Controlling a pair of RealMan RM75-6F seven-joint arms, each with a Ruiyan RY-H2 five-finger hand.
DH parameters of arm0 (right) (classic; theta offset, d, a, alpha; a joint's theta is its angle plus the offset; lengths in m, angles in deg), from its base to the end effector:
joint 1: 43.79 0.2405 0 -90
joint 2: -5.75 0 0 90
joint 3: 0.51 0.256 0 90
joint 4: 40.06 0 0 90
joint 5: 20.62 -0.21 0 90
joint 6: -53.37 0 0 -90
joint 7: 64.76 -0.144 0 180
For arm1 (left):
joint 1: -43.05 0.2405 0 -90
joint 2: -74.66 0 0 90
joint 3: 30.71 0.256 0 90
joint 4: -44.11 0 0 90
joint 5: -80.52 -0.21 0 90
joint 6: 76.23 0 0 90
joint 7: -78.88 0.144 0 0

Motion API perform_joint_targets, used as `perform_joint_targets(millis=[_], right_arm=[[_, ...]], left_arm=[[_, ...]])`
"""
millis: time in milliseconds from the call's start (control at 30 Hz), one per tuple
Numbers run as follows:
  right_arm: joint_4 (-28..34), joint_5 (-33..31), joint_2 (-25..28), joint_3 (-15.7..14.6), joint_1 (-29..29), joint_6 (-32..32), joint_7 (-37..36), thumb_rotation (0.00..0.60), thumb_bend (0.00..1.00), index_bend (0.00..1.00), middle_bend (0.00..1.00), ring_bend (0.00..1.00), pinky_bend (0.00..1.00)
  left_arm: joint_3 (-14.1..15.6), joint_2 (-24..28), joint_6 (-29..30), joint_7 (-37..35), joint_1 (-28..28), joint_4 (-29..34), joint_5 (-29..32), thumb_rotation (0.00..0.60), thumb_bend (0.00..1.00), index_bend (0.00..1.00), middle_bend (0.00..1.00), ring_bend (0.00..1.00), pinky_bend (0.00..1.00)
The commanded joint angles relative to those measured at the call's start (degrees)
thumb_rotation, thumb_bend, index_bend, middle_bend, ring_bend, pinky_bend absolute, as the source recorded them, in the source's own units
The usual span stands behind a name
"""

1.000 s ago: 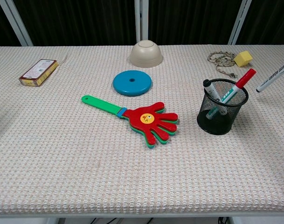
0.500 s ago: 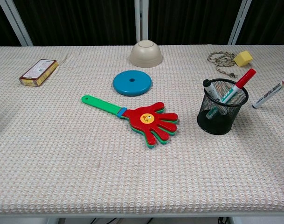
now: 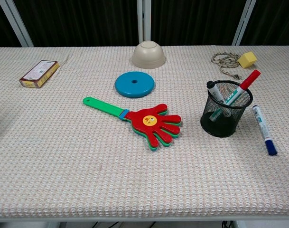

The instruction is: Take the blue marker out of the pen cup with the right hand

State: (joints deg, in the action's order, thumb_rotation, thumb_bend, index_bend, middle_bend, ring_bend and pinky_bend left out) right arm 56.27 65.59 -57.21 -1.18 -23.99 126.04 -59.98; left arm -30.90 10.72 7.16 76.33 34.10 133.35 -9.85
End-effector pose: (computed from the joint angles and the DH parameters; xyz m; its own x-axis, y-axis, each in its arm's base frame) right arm -0.2619 -0.2369 0.1221 0.4769 -0.1608 0.8641 -0.8639 -0.2670 0.4271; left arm -0.3048 0.1936 0.1508 0.4213 0.0470 0.9057 0.9002 -0.1432 -0.4113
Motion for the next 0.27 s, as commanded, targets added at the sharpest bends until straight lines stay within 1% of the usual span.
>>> perform_joint_targets(millis=[33, 100, 233, 267], right_arm=[[-0.10, 1.64, 1.72, -0.90, -3.77, 5.15, -2.43, 0.600, 0.03, 0.00, 0.00, 0.00, 0.00], [-1.34, 1.29, 1.60, -0.47, -5.70, 8.35, -3.16, 0.600, 0.03, 0.00, 0.00, 0.00, 0.00], [-6.23, -1.46, -1.42, 2.00, -10.22, 16.28, -2.33, 0.600, 0.03, 0.00, 0.00, 0.00, 0.00], [-7.16, -2.09, -2.04, 2.39, -10.94, 17.22, -2.66, 0.600, 0.04, 0.00, 0.00, 0.00, 0.00]], left_arm=[[-0.19, 0.54, 0.39, 0.52, 0.02, 0.81, -0.20, 0.600, 0.18, 0.15, 0.09, 0.02, 0.04], [-0.36, 0.77, 0.62, 0.82, -0.04, 1.12, -0.35, 0.600, 0.18, 0.15, 0.09, 0.02, 0.04], [-0.56, 0.57, 1.25, 1.37, -0.03, 0.86, -0.80, 0.600, 0.18, 0.15, 0.09, 0.02, 0.04], [-0.51, 0.58, 1.23, 1.44, -0.02, 0.84, -0.84, 0.600, 0.18, 0.15, 0.09, 0.02, 0.04]])
